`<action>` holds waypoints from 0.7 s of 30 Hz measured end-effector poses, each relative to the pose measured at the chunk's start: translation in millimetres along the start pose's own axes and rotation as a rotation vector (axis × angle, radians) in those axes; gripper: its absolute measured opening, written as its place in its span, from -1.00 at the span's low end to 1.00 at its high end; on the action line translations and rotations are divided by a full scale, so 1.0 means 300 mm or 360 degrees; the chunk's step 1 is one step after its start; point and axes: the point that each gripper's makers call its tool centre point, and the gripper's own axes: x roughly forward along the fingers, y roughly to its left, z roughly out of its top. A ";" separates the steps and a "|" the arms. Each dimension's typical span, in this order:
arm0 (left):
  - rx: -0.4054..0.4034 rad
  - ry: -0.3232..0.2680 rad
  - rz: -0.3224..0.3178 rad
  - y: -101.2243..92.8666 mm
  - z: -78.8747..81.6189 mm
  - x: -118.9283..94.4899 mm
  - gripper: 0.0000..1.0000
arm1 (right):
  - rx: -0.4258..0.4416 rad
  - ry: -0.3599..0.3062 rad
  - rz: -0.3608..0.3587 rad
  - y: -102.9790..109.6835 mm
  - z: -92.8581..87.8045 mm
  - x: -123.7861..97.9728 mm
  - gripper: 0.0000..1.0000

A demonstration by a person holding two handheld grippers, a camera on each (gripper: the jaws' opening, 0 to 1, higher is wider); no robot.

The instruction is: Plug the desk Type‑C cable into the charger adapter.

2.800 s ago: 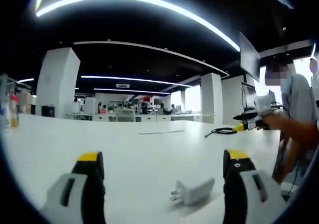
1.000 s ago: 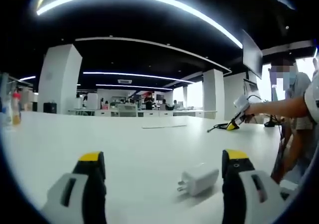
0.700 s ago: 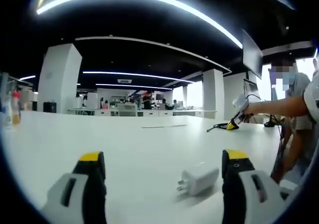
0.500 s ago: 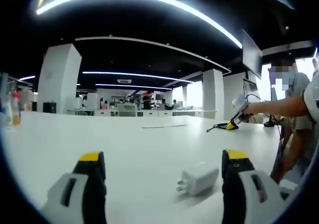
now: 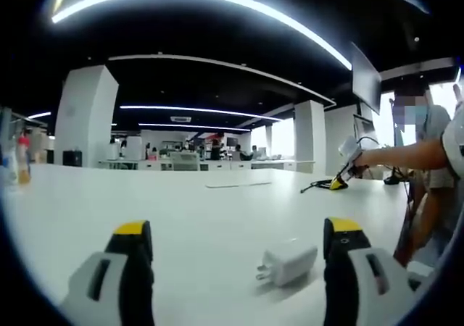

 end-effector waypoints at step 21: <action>0.0008 0.0029 0.0027 -0.003 -0.001 -0.001 0.99 | 0.0031 0.0032 0.0141 0.213 -0.060 -0.091 -0.91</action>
